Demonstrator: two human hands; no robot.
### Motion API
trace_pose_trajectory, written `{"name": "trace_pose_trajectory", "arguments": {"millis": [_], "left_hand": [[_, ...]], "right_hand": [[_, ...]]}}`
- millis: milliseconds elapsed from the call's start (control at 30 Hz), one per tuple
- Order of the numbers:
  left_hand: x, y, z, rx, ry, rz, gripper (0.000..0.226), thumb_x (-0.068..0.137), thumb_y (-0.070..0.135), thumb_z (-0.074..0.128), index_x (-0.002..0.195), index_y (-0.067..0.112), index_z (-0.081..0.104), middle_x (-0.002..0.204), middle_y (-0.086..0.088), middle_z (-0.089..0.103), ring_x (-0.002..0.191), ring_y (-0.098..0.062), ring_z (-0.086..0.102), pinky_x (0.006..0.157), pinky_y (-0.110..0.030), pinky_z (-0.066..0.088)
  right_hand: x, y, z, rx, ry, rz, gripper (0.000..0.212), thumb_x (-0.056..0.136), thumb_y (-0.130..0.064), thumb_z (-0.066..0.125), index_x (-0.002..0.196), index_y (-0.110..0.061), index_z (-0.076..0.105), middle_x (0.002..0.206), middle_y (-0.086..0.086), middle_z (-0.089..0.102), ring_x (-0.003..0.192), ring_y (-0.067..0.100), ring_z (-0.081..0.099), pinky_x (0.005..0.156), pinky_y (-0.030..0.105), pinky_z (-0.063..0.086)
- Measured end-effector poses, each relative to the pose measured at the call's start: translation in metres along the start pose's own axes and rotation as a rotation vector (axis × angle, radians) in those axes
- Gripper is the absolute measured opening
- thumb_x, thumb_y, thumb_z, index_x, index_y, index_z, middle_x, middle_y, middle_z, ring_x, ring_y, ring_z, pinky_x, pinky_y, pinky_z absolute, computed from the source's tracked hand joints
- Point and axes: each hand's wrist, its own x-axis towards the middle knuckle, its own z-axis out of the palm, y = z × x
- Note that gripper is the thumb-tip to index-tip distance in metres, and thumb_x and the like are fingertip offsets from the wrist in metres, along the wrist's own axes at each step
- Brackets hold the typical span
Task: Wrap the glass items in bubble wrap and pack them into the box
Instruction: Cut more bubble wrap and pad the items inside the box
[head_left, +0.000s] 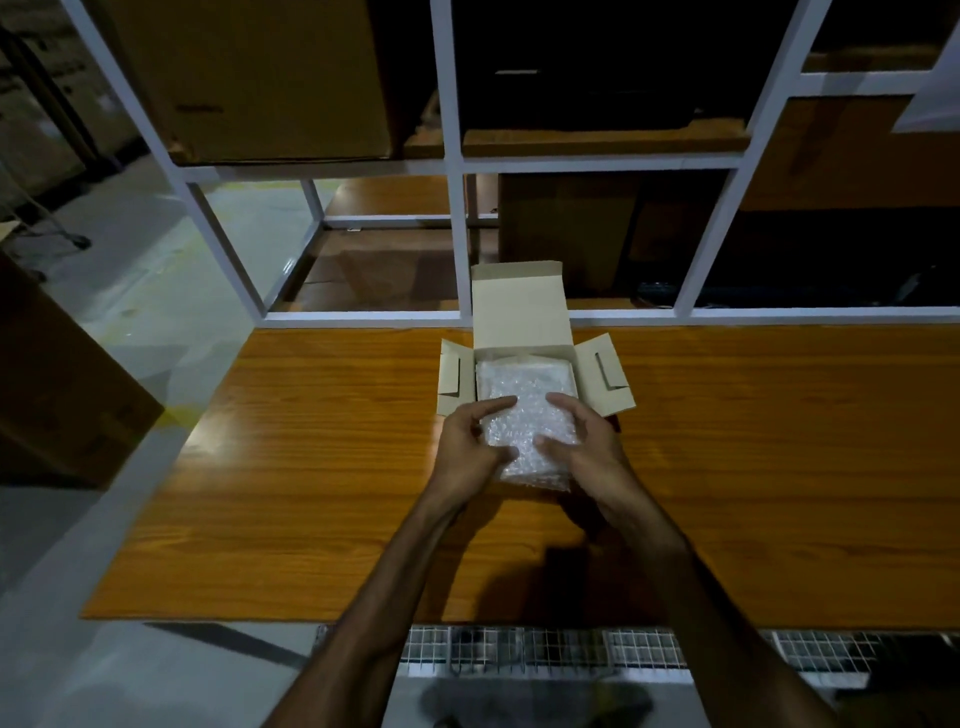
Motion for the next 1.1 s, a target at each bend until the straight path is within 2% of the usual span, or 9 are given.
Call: {"name": "trace_pose_trajectory", "arguments": {"millis": [167,267,400,567,700,800,933,1000,1100], "left_hand": [[0.021,-0.008,-0.012,0.338,-0.118,-0.010,0.093,0.069,0.003,0.094,0.151,0.017,0.054,0.148,-0.004,0.047,0.139,-0.023,0.048,0.111,-0.038,0.053],[0.039,0.001,-0.019,0.515,-0.179,0.043,0.096,0.073,0.006,0.093,0.156,0.011,0.046,0.157,-0.009,0.034,0.146,-0.029,0.037,0.120,-0.030,0.039],[0.068,0.019,-0.024,0.652,-0.220,0.102,0.096,0.077,0.012,0.091,0.158,0.007,0.041,0.165,-0.010,0.019,0.153,-0.031,0.027,0.116,-0.018,0.025],[0.104,0.028,-0.010,0.859,-0.274,0.143,0.086,0.082,0.019,0.089,0.155,0.006,0.046,0.172,-0.014,0.010,0.159,-0.034,0.015,0.124,-0.034,0.028],[0.127,0.032,-0.001,0.990,-0.365,0.112,0.069,0.086,0.017,0.085,0.145,0.003,0.054,0.174,-0.016,0.010,0.161,-0.035,0.003,0.130,-0.045,0.020],[0.137,0.026,0.005,1.167,-0.432,0.127,0.058,0.092,0.021,0.079,0.142,0.004,0.056,0.173,-0.018,0.016,0.162,-0.034,0.005,0.129,-0.045,0.019],[0.135,0.014,0.011,1.444,-0.442,0.184,0.056,0.100,0.032,0.065,0.150,0.011,0.049,0.175,-0.014,0.010,0.157,-0.044,0.013,0.122,-0.060,0.029],[0.129,0.009,0.016,1.514,-0.423,0.234,0.064,0.103,0.036,0.060,0.158,0.010,0.038,0.174,-0.015,0.011,0.157,-0.044,0.013,0.124,-0.061,0.025],[0.128,-0.003,0.021,1.542,-0.438,0.267,0.073,0.106,0.035,0.053,0.163,0.002,0.022,0.172,-0.022,0.014,0.160,-0.039,0.012,0.130,-0.055,0.018]], "right_hand": [[0.021,0.009,0.004,-0.191,-0.048,0.020,0.080,0.087,-0.010,0.082,0.151,-0.040,0.045,0.160,-0.001,0.042,0.141,0.027,0.048,0.103,0.053,0.056],[0.040,0.001,0.005,-0.296,-0.047,0.010,0.086,0.085,-0.012,0.084,0.156,-0.035,0.042,0.159,0.002,0.042,0.140,0.028,0.048,0.104,0.052,0.056],[0.070,-0.017,-0.006,-0.516,-0.072,0.002,0.092,0.085,-0.018,0.086,0.162,-0.025,0.035,0.162,0.006,0.035,0.145,0.029,0.039,0.115,0.041,0.040],[0.105,-0.037,-0.014,-0.739,-0.149,-0.007,0.094,0.087,-0.018,0.083,0.164,-0.019,0.029,0.167,0.009,0.027,0.150,0.031,0.031,0.117,0.044,0.037],[0.127,-0.041,-0.017,-0.895,-0.253,0.000,0.097,0.087,-0.017,0.083,0.165,-0.017,0.024,0.169,0.011,0.023,0.151,0.032,0.032,0.117,0.042,0.038],[0.136,-0.038,-0.019,-1.043,-0.351,0.026,0.098,0.091,-0.023,0.080,0.166,-0.020,0.018,0.172,0.013,0.012,0.153,0.035,0.031,0.119,0.044,0.036],[0.139,-0.026,-0.015,-1.301,-0.362,-0.065,0.082,0.095,-0.040,0.073,0.161,-0.016,0.031,0.169,0.017,0.011,0.151,0.037,0.027,0.118,0.050,0.040],[0.134,-0.018,-0.012,-1.430,-0.361,-0.186,0.076,0.099,-0.045,0.064,0.160,-0.012,0.032,0.171,0.017,0.007,0.155,0.038,0.015,0.121,0.055,0.032],[0.129,0.000,-0.014,-1.463,-0.384,-0.296,0.075,0.107,-0.043,0.047,0.165,-0.009,0.014,0.175,0.014,-0.003,0.161,0.033,-0.001,0.129,0.055,0.008]]}}
